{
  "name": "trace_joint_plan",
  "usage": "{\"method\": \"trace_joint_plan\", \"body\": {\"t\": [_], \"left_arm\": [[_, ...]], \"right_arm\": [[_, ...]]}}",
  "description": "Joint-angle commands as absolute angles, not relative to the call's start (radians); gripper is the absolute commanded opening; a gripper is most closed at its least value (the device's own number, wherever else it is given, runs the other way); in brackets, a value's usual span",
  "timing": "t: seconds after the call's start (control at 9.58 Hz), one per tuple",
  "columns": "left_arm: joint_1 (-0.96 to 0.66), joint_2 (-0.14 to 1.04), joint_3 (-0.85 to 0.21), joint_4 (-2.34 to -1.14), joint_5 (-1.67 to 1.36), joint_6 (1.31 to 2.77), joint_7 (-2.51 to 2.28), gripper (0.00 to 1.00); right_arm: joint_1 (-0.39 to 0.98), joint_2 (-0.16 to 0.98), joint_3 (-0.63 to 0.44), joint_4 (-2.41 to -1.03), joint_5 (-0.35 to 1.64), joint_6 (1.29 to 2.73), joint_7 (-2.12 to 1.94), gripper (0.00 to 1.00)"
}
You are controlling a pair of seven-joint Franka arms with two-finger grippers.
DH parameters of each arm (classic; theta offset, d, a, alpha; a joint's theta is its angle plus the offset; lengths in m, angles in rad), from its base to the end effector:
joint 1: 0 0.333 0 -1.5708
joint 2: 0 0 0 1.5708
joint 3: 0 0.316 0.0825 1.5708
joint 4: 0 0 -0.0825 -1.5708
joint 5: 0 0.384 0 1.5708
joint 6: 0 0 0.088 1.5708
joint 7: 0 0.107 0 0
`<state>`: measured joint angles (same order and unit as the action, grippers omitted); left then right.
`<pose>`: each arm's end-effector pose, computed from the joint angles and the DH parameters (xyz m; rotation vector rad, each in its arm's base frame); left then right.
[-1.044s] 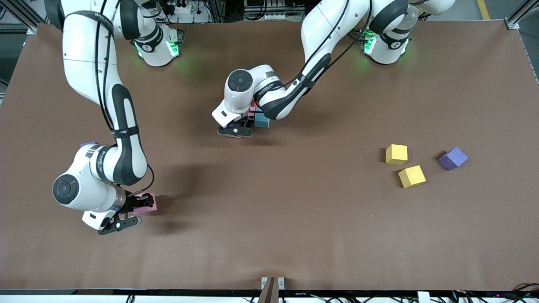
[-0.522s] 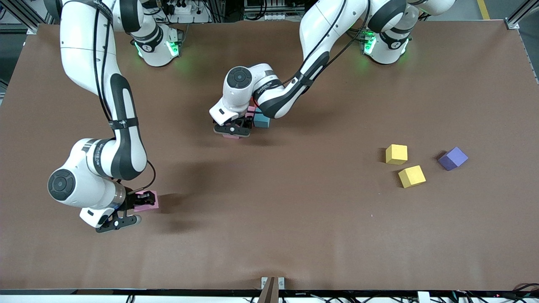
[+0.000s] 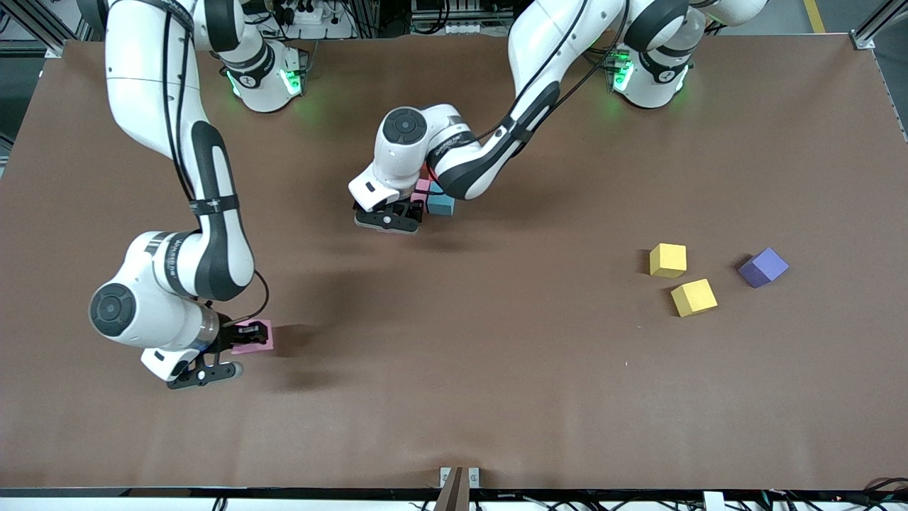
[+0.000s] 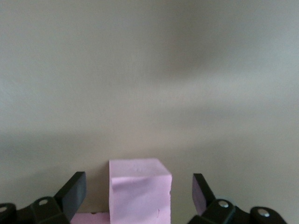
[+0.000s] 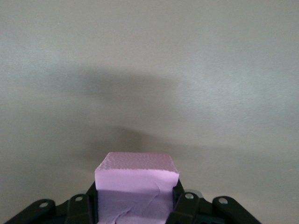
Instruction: Form number 2 with 11 blocks
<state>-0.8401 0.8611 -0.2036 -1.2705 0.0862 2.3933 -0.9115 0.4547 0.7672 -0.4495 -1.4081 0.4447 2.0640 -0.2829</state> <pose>0.4287 -0.6468 0.2700 2.8619 -0.1379 0.1329 0.7180 0.0921 0.2743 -3.0478 -0.2692 0.0259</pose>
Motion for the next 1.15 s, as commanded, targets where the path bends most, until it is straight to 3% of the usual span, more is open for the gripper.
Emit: {"method": "trace_joint_plan", "body": {"t": [0.0,0.52,1.04], "left_arm": [[-0.810,0.732,-0.173,-1.305,0.057,2.318,-0.894,1.00],[-0.623,0.488,-0.173,-1.336,0.070,1.889,-0.881,1.00],[-0.320,0.269,-0.190,-1.422,0.069,1.666,-0.503,1.00]], "right_arm": [[0.501,0.729,-0.457,-1.459,0.449,2.066,-0.221,0.27],[0.669,0.674,-0.522,-1.548,0.453,2.088,-0.056,0.27],[0.876,0.575,-0.574,-1.731,0.453,2.228,0.144,0.27]]}}
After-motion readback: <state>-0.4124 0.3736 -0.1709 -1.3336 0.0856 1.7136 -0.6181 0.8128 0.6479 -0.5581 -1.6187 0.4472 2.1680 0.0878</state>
